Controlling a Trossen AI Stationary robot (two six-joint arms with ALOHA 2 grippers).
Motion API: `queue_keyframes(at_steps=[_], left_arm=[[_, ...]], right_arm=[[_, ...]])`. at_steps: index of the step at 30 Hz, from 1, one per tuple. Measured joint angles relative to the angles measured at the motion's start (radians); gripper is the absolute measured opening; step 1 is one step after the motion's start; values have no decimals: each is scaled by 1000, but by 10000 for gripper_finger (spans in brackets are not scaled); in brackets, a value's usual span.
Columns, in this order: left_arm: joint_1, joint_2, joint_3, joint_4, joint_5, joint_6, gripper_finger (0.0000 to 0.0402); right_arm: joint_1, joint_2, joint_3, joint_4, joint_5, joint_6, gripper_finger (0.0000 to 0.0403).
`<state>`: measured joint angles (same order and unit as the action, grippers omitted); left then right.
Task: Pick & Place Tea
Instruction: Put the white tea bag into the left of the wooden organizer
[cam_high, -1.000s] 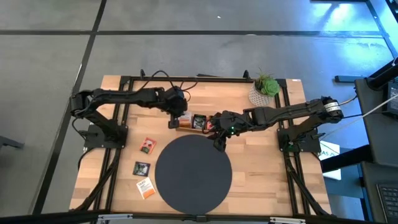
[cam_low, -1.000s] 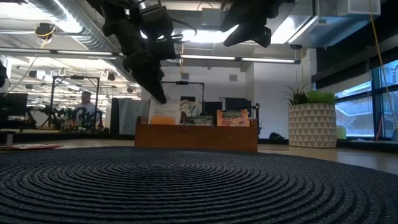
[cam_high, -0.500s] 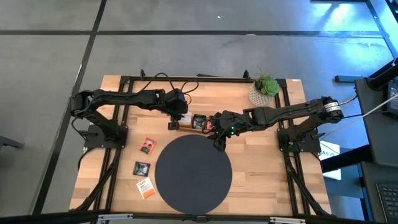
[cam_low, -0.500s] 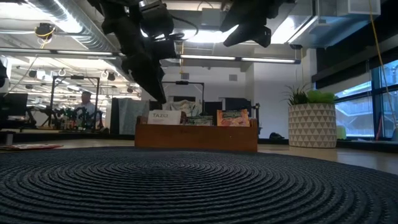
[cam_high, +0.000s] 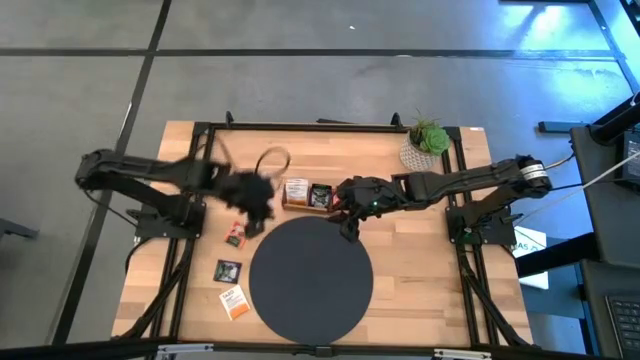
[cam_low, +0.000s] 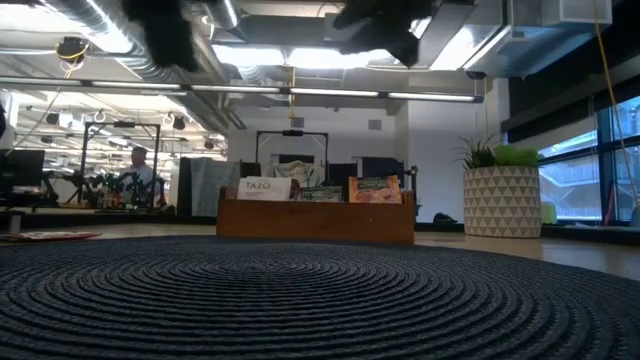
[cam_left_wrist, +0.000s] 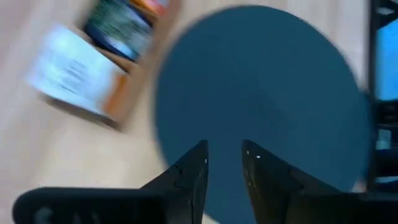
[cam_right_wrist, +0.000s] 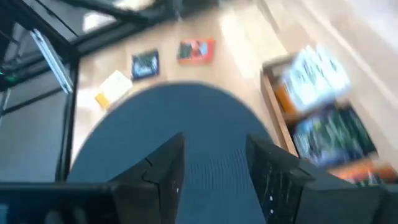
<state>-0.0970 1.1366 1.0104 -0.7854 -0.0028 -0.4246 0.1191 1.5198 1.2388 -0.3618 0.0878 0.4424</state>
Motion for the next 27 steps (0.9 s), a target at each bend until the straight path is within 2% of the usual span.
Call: queue_keyframes(at_steps=[6,10,13,18,21,27], left_arm=[[-399,15,-86,41,-188,-483,97],[-641,83,-102,106,-273,-830,97],[-770,168,-102,157,-322,-1021,95],[-867,320,-103,163,-306,-1222,94],[-888,384,-103,172,-251,-1238,96],[-913,445,-97,207,-149,-1232,97]], right_arm=[[10,59,0,230,-19,-108,171],[23,129,1,336,-132,-141,171],[38,194,1,416,-196,-147,171],[70,315,1,605,-290,-109,171],[79,387,34,659,-370,-60,171],[99,522,212,655,-395,-32,171]])
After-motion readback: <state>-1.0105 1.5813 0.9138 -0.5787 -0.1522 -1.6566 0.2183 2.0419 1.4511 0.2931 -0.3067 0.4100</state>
